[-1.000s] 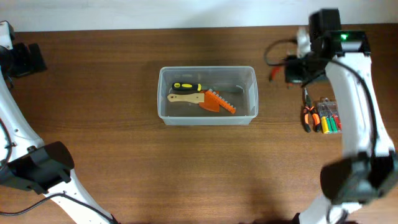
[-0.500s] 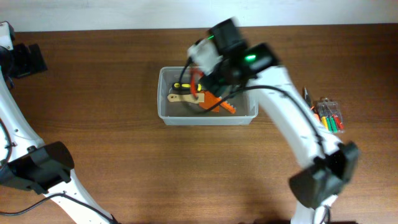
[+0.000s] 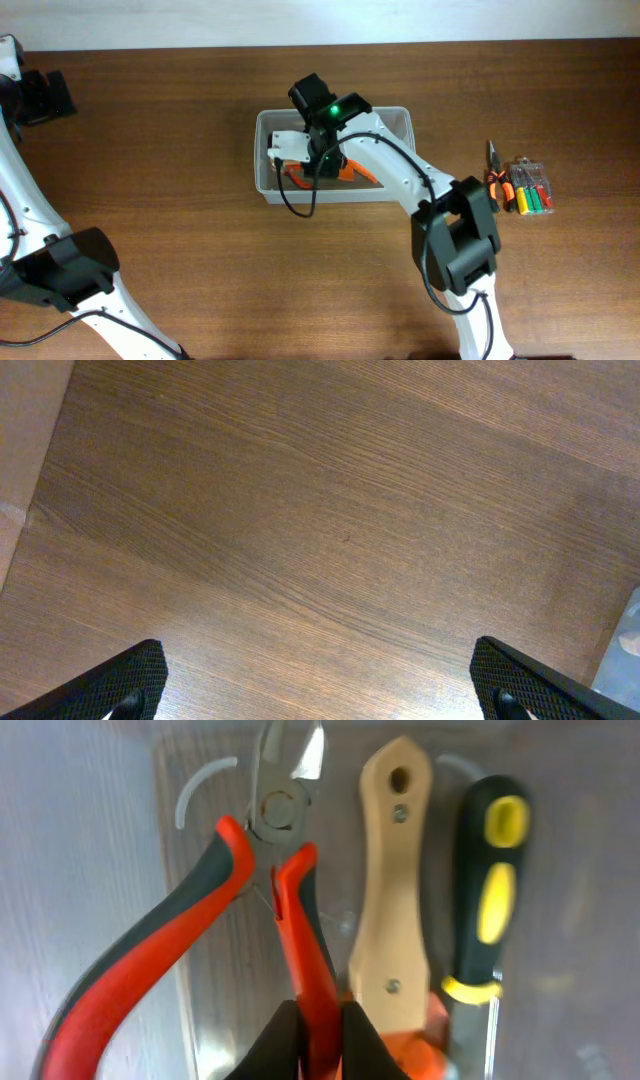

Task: Pack container
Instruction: 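Carry the small pliers into the container and release, then move right gripper to the orange-black needle-nose pliers and grasp them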

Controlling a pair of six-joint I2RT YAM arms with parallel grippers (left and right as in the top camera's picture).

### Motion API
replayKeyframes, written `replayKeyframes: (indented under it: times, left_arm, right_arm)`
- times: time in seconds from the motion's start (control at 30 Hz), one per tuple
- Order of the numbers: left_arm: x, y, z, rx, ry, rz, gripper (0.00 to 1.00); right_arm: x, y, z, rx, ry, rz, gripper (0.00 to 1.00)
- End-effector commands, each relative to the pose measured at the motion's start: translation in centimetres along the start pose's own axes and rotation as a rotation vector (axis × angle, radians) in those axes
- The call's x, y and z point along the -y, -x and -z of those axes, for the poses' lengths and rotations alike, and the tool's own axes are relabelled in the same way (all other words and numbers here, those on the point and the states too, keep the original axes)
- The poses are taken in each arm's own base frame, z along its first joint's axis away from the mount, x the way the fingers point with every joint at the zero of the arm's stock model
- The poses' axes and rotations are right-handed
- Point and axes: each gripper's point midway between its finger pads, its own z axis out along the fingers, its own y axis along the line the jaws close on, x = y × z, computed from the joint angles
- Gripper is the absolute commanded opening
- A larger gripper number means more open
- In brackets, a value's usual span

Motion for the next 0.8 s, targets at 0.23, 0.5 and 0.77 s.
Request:
replayKeyframes:
  times: [0.23, 0.5, 0.77]
  left_arm:
    - [0.1, -0.1, -0.4, -0.011, -0.014, 0.017, 0.99]
    - [0.1, -0.1, -0.4, -0.011, -0.014, 0.017, 0.99]
    - [0.1, -0.1, -0.4, -0.011, -0.014, 0.017, 0.99]
  right_arm:
    - [-1.2, 1.1, -1.1, 0.015, 0.038, 0.031, 0.19]
    - [7.5, -1.5, 10.8, -0.076, -0.42, -0.397, 0.62]
    - [10.8, -7.8, 29.6, 0.161, -0.707, -0.926, 0.67]
